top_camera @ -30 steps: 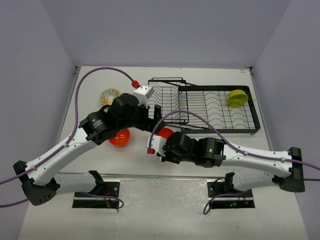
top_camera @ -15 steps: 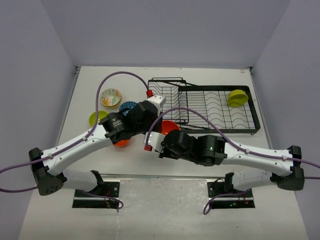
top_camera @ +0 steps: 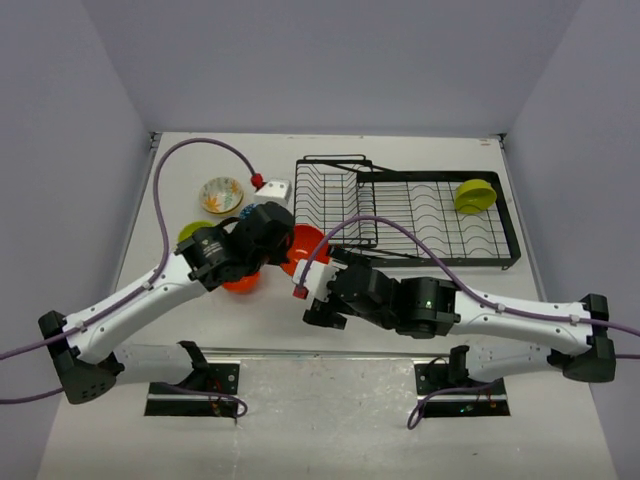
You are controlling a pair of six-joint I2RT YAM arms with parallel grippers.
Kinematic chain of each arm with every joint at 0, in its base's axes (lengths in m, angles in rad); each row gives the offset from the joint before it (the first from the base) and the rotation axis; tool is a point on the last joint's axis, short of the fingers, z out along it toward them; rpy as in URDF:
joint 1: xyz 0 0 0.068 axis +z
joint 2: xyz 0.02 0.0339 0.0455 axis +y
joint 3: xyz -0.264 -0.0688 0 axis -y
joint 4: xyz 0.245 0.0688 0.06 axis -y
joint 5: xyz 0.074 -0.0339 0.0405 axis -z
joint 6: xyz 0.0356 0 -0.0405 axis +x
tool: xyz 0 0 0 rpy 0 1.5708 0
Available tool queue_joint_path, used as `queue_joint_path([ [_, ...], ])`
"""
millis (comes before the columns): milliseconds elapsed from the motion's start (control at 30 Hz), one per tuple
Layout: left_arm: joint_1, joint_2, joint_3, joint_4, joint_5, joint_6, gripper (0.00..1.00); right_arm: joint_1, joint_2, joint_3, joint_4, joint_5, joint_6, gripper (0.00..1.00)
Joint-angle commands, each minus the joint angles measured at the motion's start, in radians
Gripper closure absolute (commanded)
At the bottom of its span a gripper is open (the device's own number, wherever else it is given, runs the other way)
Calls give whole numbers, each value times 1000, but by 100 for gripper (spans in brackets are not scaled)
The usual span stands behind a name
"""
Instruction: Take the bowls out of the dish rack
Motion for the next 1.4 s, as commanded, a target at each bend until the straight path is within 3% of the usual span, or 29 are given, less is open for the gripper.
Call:
queue_joint_path([
  [0,150,-119,-60,-64,-212,-85,100,0,-108,-88,144,141,26,1],
  [67,294,-184,-137,6,-100,-41,100,0,-198,-125,202,166,44,1],
  [100,448,-255,-225,105,-38,12,100,0,-232,-159,220,183,52,1],
  [200,705,-323,-357,218,145,54,100,0,-361,-220,282,244,81,1],
  [333,887,-284,-497,350,379,58,100,-11,-494,-265,322,317,166,1],
  [567,913,-241,-610,473,453,-1,100,-19,-605,-320,323,338,244,1],
  [867,913,-247,-737,533,453,10,100,-58,-550,-334,323,272,275,1],
  [1233,912,-285,-768,528,470,-2,100,-121,-542,-366,331,215,299,1],
  [1367,912,-270,-766,521,476,-9,95,-135,-564,-374,343,205,302,1],
])
